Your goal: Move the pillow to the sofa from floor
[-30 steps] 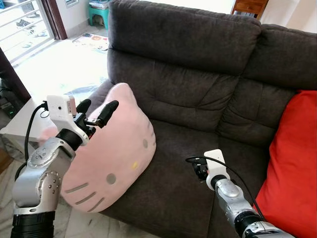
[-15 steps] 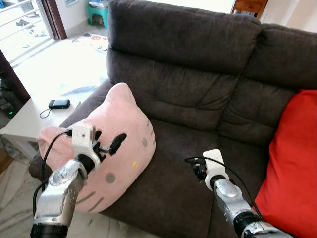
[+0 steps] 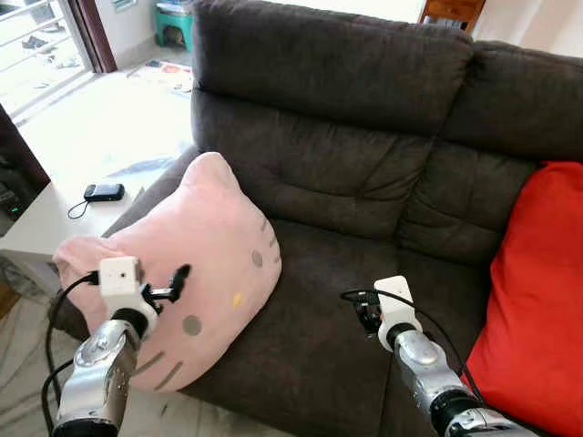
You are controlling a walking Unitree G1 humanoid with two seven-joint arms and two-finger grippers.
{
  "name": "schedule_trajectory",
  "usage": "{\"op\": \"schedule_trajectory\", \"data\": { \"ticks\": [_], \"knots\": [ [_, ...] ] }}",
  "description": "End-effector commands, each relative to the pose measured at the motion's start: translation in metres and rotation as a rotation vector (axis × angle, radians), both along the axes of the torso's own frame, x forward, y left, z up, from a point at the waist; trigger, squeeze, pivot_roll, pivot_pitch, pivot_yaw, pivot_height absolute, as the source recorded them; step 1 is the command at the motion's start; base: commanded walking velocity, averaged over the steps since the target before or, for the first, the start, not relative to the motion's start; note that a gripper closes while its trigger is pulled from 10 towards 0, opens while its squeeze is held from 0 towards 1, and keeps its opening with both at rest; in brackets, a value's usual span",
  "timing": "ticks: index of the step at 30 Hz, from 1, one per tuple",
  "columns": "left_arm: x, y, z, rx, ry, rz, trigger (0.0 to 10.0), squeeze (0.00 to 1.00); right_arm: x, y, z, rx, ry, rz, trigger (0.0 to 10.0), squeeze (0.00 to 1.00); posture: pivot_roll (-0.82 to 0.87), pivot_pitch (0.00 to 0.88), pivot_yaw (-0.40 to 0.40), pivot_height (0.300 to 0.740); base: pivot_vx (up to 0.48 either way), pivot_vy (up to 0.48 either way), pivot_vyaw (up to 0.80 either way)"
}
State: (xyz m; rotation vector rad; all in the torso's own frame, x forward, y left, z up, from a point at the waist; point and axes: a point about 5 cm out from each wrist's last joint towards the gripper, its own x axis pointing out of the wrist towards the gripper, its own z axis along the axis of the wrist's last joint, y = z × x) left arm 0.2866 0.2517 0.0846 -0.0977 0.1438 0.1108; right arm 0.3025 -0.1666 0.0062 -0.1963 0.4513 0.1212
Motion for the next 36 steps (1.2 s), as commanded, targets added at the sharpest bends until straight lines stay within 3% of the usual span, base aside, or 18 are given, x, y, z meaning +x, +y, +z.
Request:
{"op": "schedule_trajectory", "data": {
  "ticks": [1,6,7,8,10,11,16,17,18,19,22,24,27,36],
  "knots": [
    [-0.002,0.004,-0.006,0.011,0.035,0.022,10.0,0.0,-0.003,-0.002,-0.003,-0.001,0.014,-0.012,10.0,0.0,0.11,0.11,-0.06,0.74,0.0,0.0,0.0],
    [0.002,-0.02,-0.008,-0.03,0.005,-0.103,10.0,0.0,-0.004,-0.001,-0.004,0.014,0.015,-0.023,10.0,0.0,0.1,0.107,-0.057,0.74,0.0,0.0,0.0],
    [0.002,-0.034,-0.01,-0.004,-0.007,-0.183,10.0,0.0,-0.005,-0.001,-0.005,0.026,0.013,-0.033,10.0,0.0,0.1,0.106,-0.057,0.74,0.0,0.0,0.0],
    [-0.001,-0.048,-0.017,0.098,0.003,-0.272,10.0,0.0,-0.008,-0.002,-0.007,0.05,0.009,-0.052,10.0,0.0,0.1,0.107,-0.056,0.74,0.0,0.0,0.0],
    [-0.002,-0.052,-0.019,0.134,0.007,-0.3,10.0,0.0,-0.008,-0.002,-0.007,0.06,0.007,-0.061,10.0,0.0,0.1,0.107,-0.056,0.74,0.0,0.0,0.0],
    [-0.006,-0.066,-0.025,0.113,0.006,-0.367,10.0,0.0,-0.012,-0.006,-0.01,0.094,0.002,-0.11,10.0,0.0,0.1,0.108,-0.054,0.74,0.0,0.0,0.0],
    [-0.012,-0.081,-0.043,0.087,0.062,-0.432,10.0,0.0,-0.021,-0.015,-0.018,0.147,0.023,-0.216,10.0,0.0,0.11,0.108,-0.052,0.74,0.0,0.0,0.0],
    [-0.016,-0.083,-0.058,0.13,0.126,-0.446,10.0,0.0,-0.027,-0.018,-0.023,0.167,0.051,-0.253,10.0,0.0,0.1,0.106,-0.05,0.74,0.0,0.0,0.0],
    [-0.016,-0.083,-0.058,0.13,0.126,-0.446,10.0,0.0,-0.027,-0.018,-0.023,0.167,0.051,-0.253,10.0,0.0,0.1,0.106,-0.05,0.74,0.0,0.0,0.0],
    [-0.02,-0.086,-0.072,0.134,0.182,-0.463,10.0,0.0,-0.034,-0.022,-0.03,0.159,0.085,-0.275,10.0,0.0,0.1,0.106,-0.05,0.74,0.0,0.0,0.0],
    [-0.024,-0.095,-0.081,0.188,0.208,-0.517,10.0,0.0,-0.044,-0.025,-0.037,0.167,0.109,-0.304,10.0,0.0,0.1,0.104,-0.043,0.74,0.0,0.0,0.0],
    [-0.024,-0.097,-0.08,0.209,0.202,-0.529,10.0,0.0,-0.046,-0.025,-0.039,0.17,0.112,-0.31,10.0,0.0,0.1,0.104,-0.042,0.74,0.0,0.0,0.0],
    [-0.01,-0.087,-0.052,0.295,0.029,-0.394,10.0,0.0,-0.047,-0.026,-0.037,0.226,0.066,-0.337,10.0,0.0,0.1,0.105,-0.036,0.74,0.0,0.0,0.0],
    [-0.003,-0.07,-0.016,0.379,-0.166,-0.284,10.0,0.0,-0.044,-0.023,-0.035,0.241,0.046,-0.322,10.0,0.0,0.11,0.094,-0.032,0.74,0.0,0.0,0.0]
  ]
}}
